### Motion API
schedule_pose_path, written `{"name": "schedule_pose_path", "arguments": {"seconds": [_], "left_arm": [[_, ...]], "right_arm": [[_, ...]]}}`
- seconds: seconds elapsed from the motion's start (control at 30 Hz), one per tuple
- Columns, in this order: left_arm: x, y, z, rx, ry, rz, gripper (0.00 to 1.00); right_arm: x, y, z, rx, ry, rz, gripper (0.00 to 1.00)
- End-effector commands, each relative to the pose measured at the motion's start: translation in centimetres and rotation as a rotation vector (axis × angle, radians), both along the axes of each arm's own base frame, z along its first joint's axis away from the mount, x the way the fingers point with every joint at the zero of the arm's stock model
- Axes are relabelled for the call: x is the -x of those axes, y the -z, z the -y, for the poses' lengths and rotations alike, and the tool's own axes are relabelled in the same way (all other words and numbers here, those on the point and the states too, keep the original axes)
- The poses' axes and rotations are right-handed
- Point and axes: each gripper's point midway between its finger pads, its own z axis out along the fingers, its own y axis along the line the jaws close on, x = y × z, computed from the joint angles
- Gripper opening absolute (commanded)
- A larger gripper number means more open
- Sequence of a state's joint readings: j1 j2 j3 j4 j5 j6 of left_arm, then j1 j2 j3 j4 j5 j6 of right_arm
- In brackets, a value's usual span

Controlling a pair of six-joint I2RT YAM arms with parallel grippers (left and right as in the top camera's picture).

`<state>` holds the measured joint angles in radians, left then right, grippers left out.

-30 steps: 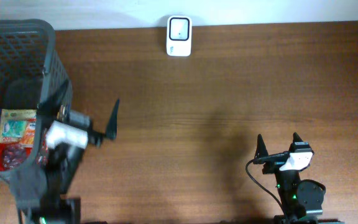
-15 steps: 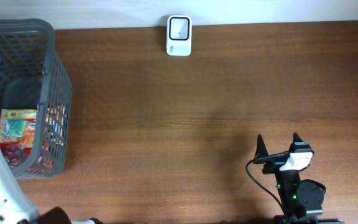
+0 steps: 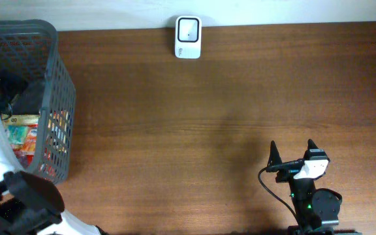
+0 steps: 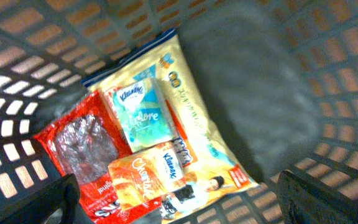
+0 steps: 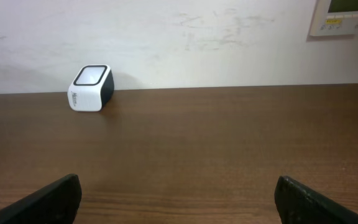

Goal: Scan the item barcode
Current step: 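Grasp the green-white tissue pack from the basket with left gripper, place mid-table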

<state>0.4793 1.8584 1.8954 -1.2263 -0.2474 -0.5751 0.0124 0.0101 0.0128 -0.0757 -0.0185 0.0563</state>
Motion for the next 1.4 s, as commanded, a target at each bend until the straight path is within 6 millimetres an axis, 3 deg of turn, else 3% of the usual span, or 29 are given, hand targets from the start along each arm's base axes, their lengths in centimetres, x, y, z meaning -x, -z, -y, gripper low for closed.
{"name": "schedule_pose_path", "arguments": {"seconds": [0.0,0.13,0.17,0.2,0.27,0.33,0.37,0.4,0.43,0.5,0.6,0.67,0.73,0.77,0.83,0.87,0.9,0.93,0.97,1.0,1.07,1.1,1.13,1.2,1.23,1.27,1.3,1.33,1.37], "left_arm": [[0.3,4.0,-1.4,0.001,-0.086,-0.114,0.99],[0.6,10.0,-2.5,0.053,-0.106,-0.253,0.99],[1.1,11.9,-2.7,0.079,-0.112,-0.303,0.77],[1.3,13.4,-2.7,0.097,-0.113,-0.338,0.61],[1.8,16.2,-3.0,0.125,-0.123,-0.395,0.70],[2.4,17.4,-3.7,0.138,-0.140,-0.415,0.67],[2.4,17.4,-4.0,0.135,-0.149,-0.406,0.41],[2.3,16.8,-4.6,0.130,-0.152,-0.394,0.23],[2.2,16.2,-4.7,0.135,-0.155,-0.385,0.22],[0.8,12.4,-5.3,0.111,-0.153,-0.329,0.00],[-1.8,3.7,-5.0,0.116,-0.132,-0.137,0.00],[-3.4,-1.5,-2.6,0.200,-0.072,0.041,0.00],[-6.2,-6.3,2.1,0.303,0.162,0.235,0.00],[-8.2,-9.9,6.6,0.333,0.383,0.364,0.00],[-9.7,-14.3,12.8,0.256,0.638,0.464,0.00],[-10.0,-15.3,15.1,0.230,0.720,0.483,0.00],[-10.5,-15.9,19.9,0.208,0.876,0.485,0.00],[-10.7,-15.4,25.1,0.216,1.014,0.454,0.00],[-10.8,-14.1,28.8,0.212,1.079,0.394,0.00],[-10.6,-11.5,32.7,0.157,1.132,0.267,0.00],[-9.7,-7.2,36.9,0.107,1.199,0.085,0.00],[-8.6,-3.5,40.7,0.126,1.276,-0.033,0.00],[-8.0,-0.5,42.9,0.128,1.319,-0.108,0.00],[-7.5,4.7,45.5,0.093,1.363,-0.198,0.02],[-6.5,9.2,47.5,0.092,1.387,-0.251,0.07],[-5.6,11.6,48.6,0.096,1.404,-0.276,0.18],[-4.4,14.3,49.7,0.094,1.433,-0.304,0.71],[-3.9,15.3,50.3,0.092,1.450,-0.308,0.87],[-3.7,15.5,50.9,0.090,1.463,-0.302,0.94]], "right_arm": [[0.0,0.3,0.2,-0.008,0.012,-0.004,0.99],[0.0,0.3,0.2,-0.008,0.012,-0.004,0.99],[0.0,0.3,0.2,-0.008,0.012,-0.004,0.99],[0.0,0.3,0.2,-0.008,0.012,-0.004,0.99],[0.0,0.3,0.2,-0.008,0.012,-0.004,0.99],[0.0,0.3,0.2,-0.008,0.012,-0.004,0.99],[0.0,0.3,0.2,-0.008,0.012,-0.004,0.99],[0.0,0.3,0.2,-0.008,0.012,-0.004,0.99],[0.0,0.3,0.2,-0.008,0.012,-0.004,0.99],[0.0,0.3,0.2,-0.008,0.012,-0.004,0.99],[0.0,0.3,0.2,-0.008,0.012,-0.004,0.99],[0.0,0.3,0.2,-0.008,0.012,-0.004,0.99],[0.0,0.3,0.2,-0.008,0.012,-0.004,0.99],[0.0,0.3,0.2,-0.008,0.012,-0.004,0.99],[0.0,0.3,0.2,-0.008,0.012,-0.004,0.98],[0.0,0.3,0.2,-0.008,0.012,-0.004,0.99],[0.0,0.3,0.2,-0.008,0.012,-0.004,0.99],[0.0,0.3,0.2,-0.008,0.012,-0.004,0.98],[0.0,0.3,0.2,-0.008,0.012,-0.004,0.99],[0.0,0.3,0.2,-0.008,0.012,-0.004,0.99],[0.0,0.3,0.2,-0.008,0.012,-0.004,0.99],[0.0,0.3,0.2,-0.007,0.012,-0.004,0.99],[0.0,0.3,0.2,-0.008,0.012,-0.004,0.99],[0.0,0.3,0.2,-0.008,0.012,-0.004,0.99],[0.0,0.3,0.2,-0.008,0.012,-0.004,0.99],[0.0,0.3,0.2,-0.008,0.012,-0.004,0.99],[0.0,0.3,0.2,-0.008,0.012,-0.004,0.99],[0.0,0.3,0.2,-0.008,0.012,-0.004,0.99],[0.0,0.3,0.2,-0.008,0.012,-0.004,0.99]]}}
